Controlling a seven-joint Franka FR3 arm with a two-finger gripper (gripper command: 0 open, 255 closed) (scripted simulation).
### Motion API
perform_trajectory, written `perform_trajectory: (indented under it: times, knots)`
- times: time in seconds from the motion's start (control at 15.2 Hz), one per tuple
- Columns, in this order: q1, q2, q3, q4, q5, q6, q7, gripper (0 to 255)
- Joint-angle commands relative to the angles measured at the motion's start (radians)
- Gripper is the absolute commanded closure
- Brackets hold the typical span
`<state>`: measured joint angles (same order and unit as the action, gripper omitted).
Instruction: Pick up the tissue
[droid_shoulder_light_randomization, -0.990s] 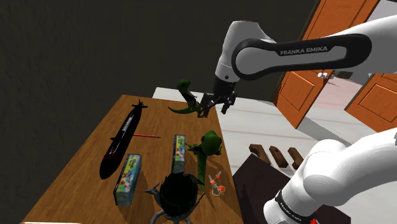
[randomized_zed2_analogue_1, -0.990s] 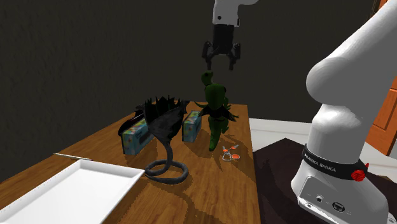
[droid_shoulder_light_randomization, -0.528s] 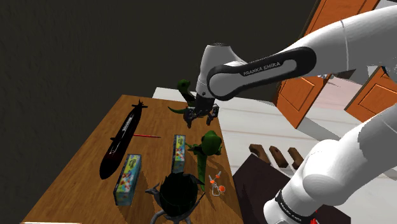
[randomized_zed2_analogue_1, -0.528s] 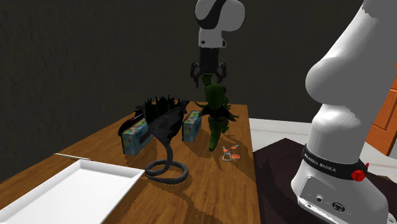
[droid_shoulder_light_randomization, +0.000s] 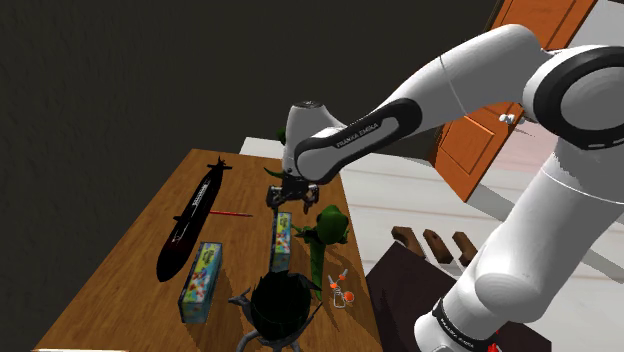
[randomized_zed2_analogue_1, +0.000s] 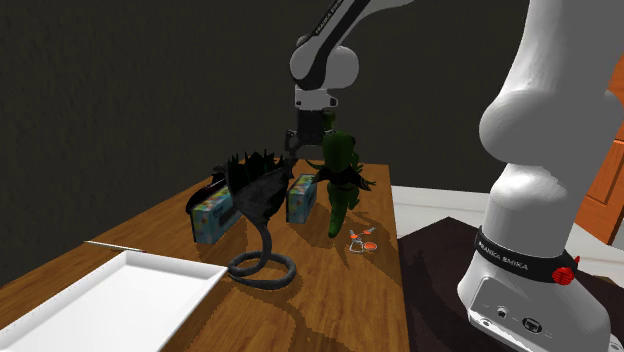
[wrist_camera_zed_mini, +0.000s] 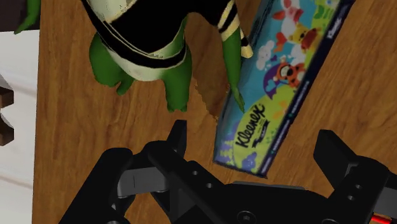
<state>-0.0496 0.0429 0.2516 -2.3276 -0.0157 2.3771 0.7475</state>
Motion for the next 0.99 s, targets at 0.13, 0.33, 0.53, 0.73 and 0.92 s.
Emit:
perform_trajectory:
  times: [0.13,0.33,0.53,0.73,0.92]
  knots:
    - [0.015,0.136,-0.004,0.052,-0.054,0.070,0.094,0]
    - [0.019,0.168,-0.009,0.046,-0.068,0.107,0.104,0]
    - [0.023,0.202,-0.015,0.043,-0.084,0.143,0.114,0]
    - [0.024,0.209,-0.017,0.042,-0.087,0.150,0.116,0]
    - [0.024,0.209,-0.017,0.042,-0.087,0.150,0.116,255]
